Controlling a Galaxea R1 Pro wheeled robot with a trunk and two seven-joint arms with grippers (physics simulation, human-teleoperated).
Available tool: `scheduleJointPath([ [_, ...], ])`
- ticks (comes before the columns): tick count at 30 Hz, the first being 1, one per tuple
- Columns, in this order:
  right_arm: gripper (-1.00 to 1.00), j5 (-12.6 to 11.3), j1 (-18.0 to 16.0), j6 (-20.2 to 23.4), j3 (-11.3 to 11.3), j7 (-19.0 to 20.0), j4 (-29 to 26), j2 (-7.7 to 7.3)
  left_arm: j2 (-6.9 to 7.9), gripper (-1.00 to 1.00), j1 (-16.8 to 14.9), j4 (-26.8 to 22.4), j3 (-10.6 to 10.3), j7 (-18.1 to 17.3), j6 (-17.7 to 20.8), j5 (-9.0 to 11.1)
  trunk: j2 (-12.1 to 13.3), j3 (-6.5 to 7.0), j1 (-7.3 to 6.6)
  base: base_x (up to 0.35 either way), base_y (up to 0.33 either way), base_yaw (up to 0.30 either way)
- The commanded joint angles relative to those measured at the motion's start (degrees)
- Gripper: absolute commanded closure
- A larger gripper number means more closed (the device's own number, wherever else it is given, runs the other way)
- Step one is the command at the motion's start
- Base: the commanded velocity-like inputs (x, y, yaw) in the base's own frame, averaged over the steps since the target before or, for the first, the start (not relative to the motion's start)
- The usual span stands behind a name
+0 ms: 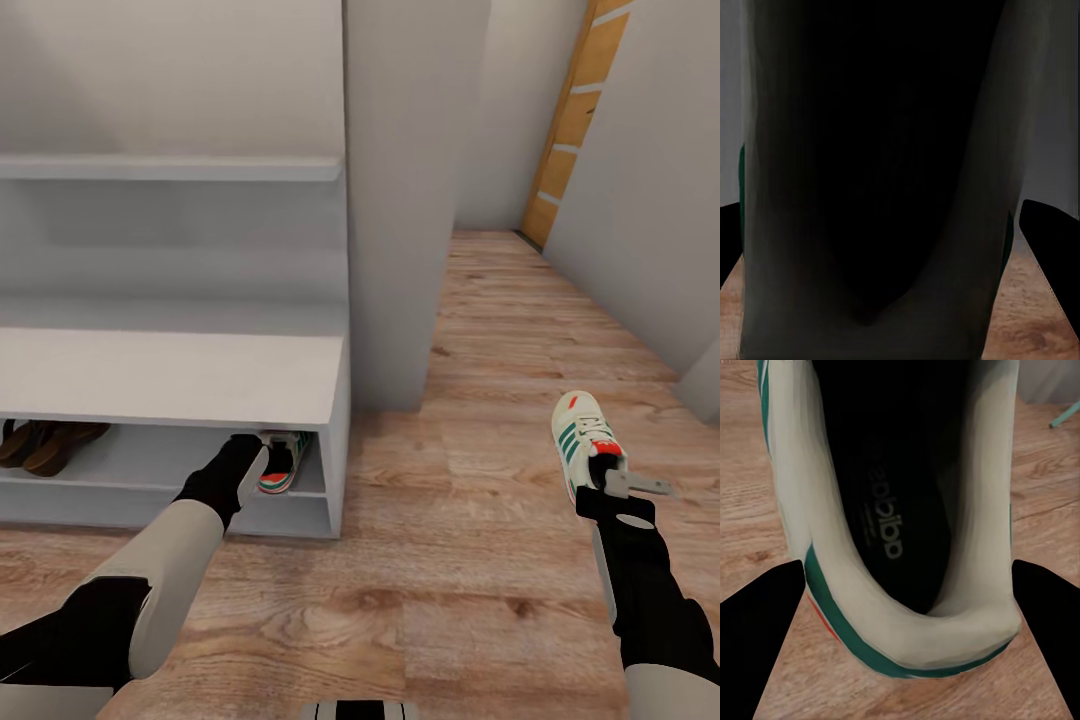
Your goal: Pick up the two gym shoes and the two sandals from the corridor floor and place them onto the hallstand (shoe rack) in the corridor, making sure they are on the rack and not on the floor. Arrange them so the two gym shoes are next to each other and the two sandals are next to each other.
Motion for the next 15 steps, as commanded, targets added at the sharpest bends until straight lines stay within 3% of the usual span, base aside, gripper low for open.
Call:
scheduleJointPath([
  [1, 1.0, 0.0, 0.0, 0.0, 0.0, 0.0, 0.0, 0.0, 0.0, 1.0, 0.0, 0.0, 0.0, 0.0, 0.0, 0.0, 0.0, 0.0, 0.0, 0.145, -0.038, 0.0],
  [15, 1.0, 0.0, 0.0, 0.0, 0.0, 0.0, 0.0, 0.0, -0.04, 1.0, 0.1, 0.0, 0.0, 0.0, 0.0, 0.0, 0.0, 0.0, 0.0, 0.021, -0.006, 0.0],
])
